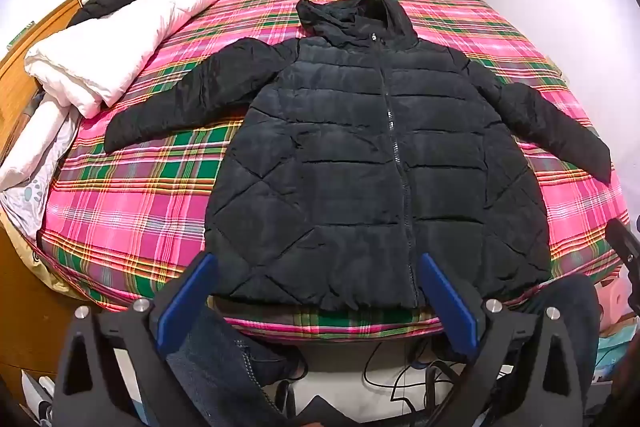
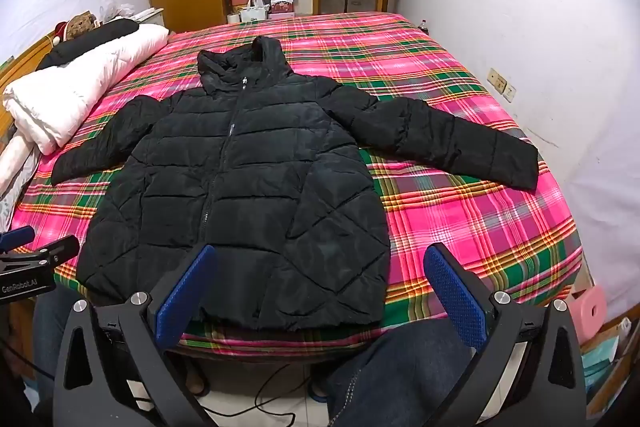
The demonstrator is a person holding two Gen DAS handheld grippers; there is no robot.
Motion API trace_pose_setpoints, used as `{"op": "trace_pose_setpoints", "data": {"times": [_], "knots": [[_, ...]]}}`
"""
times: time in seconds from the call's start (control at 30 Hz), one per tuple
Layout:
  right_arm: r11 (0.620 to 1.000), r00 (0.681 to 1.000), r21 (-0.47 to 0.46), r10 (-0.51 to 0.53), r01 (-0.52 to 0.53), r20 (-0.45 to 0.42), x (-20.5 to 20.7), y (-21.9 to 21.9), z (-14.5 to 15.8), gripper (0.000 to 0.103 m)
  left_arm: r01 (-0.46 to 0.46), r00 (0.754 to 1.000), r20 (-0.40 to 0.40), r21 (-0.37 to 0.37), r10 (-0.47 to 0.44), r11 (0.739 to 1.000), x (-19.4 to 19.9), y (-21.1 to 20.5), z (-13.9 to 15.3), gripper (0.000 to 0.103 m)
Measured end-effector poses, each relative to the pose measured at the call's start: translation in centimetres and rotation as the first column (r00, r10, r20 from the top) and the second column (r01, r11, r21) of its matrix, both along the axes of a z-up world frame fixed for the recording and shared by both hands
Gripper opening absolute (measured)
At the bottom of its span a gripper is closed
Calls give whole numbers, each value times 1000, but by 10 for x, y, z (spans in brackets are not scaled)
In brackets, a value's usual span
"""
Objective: Fold large clothes
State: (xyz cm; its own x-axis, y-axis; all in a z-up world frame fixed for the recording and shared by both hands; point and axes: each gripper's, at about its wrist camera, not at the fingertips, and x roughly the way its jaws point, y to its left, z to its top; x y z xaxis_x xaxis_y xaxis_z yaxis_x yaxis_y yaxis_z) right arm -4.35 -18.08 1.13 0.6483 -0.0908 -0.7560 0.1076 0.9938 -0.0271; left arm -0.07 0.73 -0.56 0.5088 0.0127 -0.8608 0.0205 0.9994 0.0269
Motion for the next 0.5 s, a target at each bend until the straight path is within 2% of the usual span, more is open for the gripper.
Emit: {"op": "trace_pose_setpoints", "data": {"times": [0.5], "knots": [[1000, 1000, -4, 4, -4, 6, 4, 4, 2, 103, 1, 1000, -1, -1, -1, 1000, 1, 2, -3, 101]]}}
